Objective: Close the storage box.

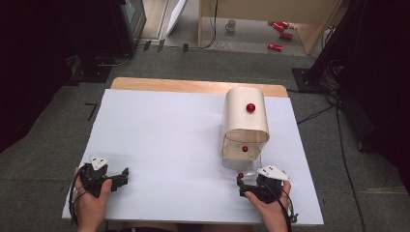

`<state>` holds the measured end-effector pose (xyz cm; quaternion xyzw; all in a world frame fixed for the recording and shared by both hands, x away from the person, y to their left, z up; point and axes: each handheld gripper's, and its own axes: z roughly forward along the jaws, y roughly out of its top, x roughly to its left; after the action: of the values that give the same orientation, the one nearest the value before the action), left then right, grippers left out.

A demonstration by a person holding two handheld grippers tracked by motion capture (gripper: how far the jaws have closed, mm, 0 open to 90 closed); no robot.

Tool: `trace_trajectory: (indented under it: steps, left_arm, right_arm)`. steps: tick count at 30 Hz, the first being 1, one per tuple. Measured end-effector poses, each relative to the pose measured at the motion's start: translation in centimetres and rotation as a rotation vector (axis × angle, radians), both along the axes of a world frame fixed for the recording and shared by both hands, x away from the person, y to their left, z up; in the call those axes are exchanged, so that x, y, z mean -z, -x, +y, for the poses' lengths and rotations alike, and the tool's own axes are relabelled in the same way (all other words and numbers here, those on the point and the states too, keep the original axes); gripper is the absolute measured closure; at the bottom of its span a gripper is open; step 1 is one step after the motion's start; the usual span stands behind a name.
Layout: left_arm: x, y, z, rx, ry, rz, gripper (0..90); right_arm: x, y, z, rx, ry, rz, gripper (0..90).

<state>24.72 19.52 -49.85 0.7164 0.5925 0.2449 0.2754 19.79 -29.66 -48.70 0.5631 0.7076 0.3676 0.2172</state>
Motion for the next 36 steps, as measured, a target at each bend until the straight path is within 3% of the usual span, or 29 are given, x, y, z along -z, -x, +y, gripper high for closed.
trace_trajectory:
  steps: [12,21,36]
  left_arm:
    - [0.0,0.0,0.0,0.0,0.0,0.0,0.0]
    - [0.0,0.0,0.0,0.0,0.0,0.0,0.0]
    - [0.0,0.0,0.0,0.0,0.0,0.0,0.0]
  right_arm:
    - [0.0,-2.0,-0.1,0.016,0.005,-0.01,1.3]
    - [-0.4,-3.2,-0.1,0.033,0.004,-0.043,1.9]
    - [-0.3,-3.7,0.1,0.065,0.007,-0.079,4.6]
